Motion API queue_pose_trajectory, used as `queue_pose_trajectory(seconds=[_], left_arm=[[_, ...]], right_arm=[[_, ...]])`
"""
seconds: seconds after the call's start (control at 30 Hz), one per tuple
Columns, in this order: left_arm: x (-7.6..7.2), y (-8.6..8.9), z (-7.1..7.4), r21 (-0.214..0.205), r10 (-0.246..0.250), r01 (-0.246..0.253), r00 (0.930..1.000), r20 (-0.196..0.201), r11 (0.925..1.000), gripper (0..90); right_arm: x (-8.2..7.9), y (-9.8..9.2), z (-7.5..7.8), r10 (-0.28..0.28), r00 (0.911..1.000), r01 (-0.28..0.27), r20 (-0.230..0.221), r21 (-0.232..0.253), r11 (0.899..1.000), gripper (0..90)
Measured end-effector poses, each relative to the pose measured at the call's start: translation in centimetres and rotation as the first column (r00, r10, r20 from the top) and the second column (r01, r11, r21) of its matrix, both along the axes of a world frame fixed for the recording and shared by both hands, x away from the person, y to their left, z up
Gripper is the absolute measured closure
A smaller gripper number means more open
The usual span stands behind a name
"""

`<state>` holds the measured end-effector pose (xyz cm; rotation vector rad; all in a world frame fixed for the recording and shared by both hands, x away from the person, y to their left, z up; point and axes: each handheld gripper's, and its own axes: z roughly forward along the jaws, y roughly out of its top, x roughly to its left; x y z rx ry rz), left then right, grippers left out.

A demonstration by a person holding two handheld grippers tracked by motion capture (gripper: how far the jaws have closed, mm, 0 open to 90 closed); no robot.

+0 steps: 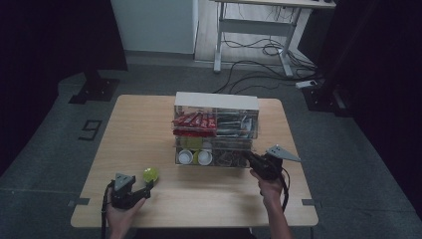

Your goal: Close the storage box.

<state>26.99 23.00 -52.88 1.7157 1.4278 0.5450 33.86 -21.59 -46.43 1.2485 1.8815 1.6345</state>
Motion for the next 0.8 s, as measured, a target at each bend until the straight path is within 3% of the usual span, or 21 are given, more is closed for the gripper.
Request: queue_pose_trajectory(seconds=[0.8], left_arm=[[0.0, 0.7, 0.3, -0.014, -0.007, 0.006, 0.9998, -0.017, 0.9999, 25.8]], right_arm=[[-1.0, 0.3, -1.6, 0.005, 0.9988, -0.007, -0.049, -0.031, 0.999, 89.1]])
